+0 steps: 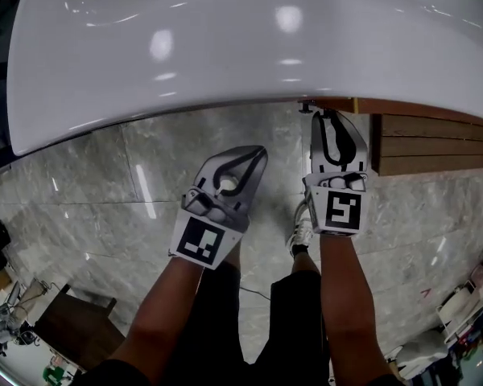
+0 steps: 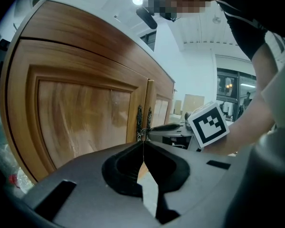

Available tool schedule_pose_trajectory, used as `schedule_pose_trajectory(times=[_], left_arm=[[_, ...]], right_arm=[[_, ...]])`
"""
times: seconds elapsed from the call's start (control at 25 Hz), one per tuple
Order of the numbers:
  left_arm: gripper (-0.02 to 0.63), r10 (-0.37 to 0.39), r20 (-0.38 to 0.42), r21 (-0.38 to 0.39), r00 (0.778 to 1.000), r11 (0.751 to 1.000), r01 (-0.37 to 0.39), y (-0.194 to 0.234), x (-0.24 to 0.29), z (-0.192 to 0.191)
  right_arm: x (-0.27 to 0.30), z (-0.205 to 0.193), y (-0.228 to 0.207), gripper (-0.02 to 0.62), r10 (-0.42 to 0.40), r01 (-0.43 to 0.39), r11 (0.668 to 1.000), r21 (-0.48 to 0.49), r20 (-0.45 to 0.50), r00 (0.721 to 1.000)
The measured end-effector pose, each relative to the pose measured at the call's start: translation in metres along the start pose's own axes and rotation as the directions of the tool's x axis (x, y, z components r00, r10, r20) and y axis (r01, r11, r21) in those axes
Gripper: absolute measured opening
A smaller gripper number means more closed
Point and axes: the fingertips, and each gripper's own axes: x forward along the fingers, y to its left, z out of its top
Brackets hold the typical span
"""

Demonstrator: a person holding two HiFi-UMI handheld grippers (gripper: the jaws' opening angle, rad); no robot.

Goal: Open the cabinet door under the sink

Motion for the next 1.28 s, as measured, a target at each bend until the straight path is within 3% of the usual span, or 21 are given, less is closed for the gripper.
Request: schedule_pose_trajectory(times=[0.32, 0.48, 0.68, 1.28], left_arm=[[0.023, 0.047, 0.005, -0.004, 0.999, 0.999, -0.047, -0.011, -0.002, -0.002], [0.023, 0.080, 0.019, -0.030, 0.997, 0.996, -0.080, -0.024, 0.000, -0.002], [0.023, 0.134, 0.055, -0.116, 0.990, 0.985, -0.127, -0.036, 0.002, 0.001], [0.023, 0.196, 0.057, -0.128, 0.979, 0.974, -0.187, -0.092, 0.002, -0.012]], right_arm=[[-0.019, -0.009, 0.002, 0.097, 0.075, -0.076, 0.997, -0.033, -0.014, 0.997], [-0.033, -0.009, 0.002, 0.095, 0.108, -0.107, 0.994, -0.021, 0.024, 0.994], [-0.051, -0.018, 0.004, 0.095, 0.144, -0.143, 0.989, -0.029, 0.015, 0.990], [-0.109, -0.040, -0.003, 0.095, 0.292, -0.290, 0.956, -0.051, 0.033, 0.956]])
